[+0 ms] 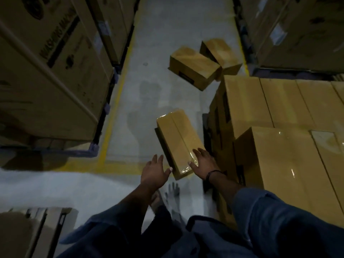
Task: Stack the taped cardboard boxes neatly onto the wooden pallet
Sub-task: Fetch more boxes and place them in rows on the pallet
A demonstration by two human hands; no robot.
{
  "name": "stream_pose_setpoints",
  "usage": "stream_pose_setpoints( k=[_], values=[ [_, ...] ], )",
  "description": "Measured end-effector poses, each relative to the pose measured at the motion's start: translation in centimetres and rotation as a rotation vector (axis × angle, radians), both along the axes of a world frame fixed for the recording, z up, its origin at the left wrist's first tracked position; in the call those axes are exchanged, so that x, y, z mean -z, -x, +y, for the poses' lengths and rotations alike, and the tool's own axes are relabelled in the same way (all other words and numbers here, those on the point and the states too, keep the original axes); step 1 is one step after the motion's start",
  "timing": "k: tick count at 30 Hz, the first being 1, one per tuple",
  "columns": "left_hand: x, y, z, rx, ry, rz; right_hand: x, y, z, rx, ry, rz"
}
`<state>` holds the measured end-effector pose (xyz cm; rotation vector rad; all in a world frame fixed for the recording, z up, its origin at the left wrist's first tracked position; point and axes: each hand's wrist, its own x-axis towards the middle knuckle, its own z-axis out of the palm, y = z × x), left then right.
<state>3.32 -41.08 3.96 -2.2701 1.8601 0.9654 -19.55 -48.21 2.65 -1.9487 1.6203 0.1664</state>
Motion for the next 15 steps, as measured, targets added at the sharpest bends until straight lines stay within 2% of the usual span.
stream_pose_setpoints(
  k=[4,8,15],
  values=[
    [1.6,-2.8,-3.6,0.048,-0.018,0.032,0.3,-3.2,-3.4,0.073,0.013,-0.014],
    [3.4,-4.0,-5.8,0.010,-0.087,0.077,1.9,-5.0,-5.3,0.117,-0.013,-0.018],
    [10.3,-4.2,-10.3,-0.024,-0.130,0.094,9.5,-4.4,-10.9,0.174,-0.065,-0.004]
  ],
)
